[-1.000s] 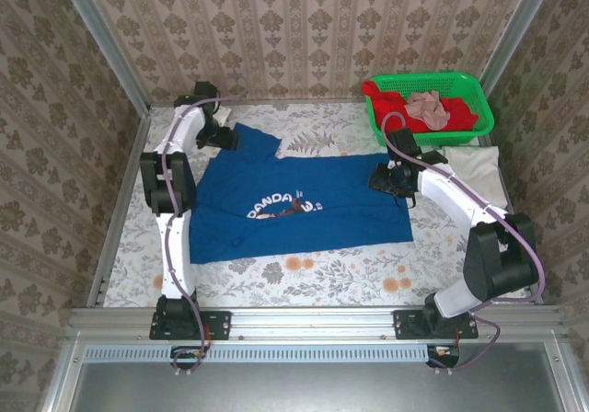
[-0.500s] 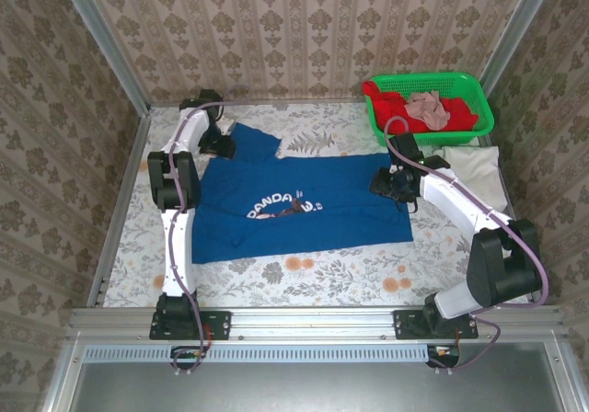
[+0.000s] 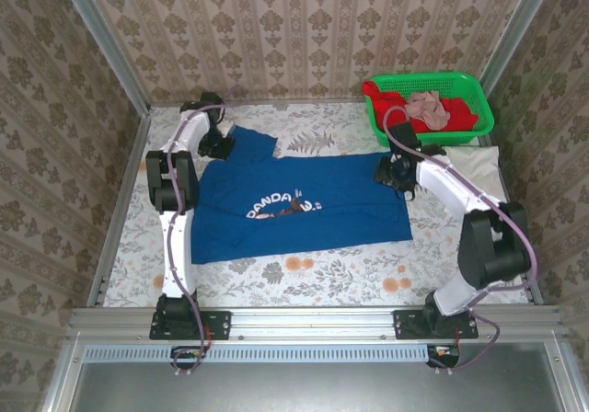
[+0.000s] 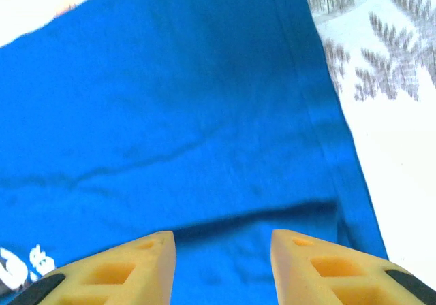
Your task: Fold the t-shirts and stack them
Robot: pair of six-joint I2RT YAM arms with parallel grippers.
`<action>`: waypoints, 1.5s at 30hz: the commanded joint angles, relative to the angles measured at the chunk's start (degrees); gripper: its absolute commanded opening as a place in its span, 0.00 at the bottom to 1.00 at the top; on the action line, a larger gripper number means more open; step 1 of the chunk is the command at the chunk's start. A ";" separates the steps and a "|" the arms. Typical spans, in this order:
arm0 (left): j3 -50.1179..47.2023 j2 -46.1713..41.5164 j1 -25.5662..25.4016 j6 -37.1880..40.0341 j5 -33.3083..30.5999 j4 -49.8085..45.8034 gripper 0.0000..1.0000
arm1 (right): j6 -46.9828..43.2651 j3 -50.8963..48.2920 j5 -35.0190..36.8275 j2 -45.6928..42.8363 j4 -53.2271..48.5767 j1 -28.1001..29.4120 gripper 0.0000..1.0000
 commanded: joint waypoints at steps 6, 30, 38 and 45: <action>-12.31 -7.02 -1.20 -2.02 -1.79 3.68 0.00 | -3.18 4.65 1.56 9.60 1.02 6.47 0.42; -34.69 -20.01 -2.06 -7.35 3.72 11.76 0.00 | 8.51 -24.37 -2.09 -7.02 -9.64 8.11 0.41; -31.19 -20.55 -2.55 -7.92 3.91 12.88 0.00 | 7.23 -11.09 -1.69 -5.78 -5.31 0.06 0.50; -26.98 -18.12 -2.72 -7.57 3.94 12.00 0.00 | 5.56 4.04 5.28 8.91 -2.68 -4.41 0.45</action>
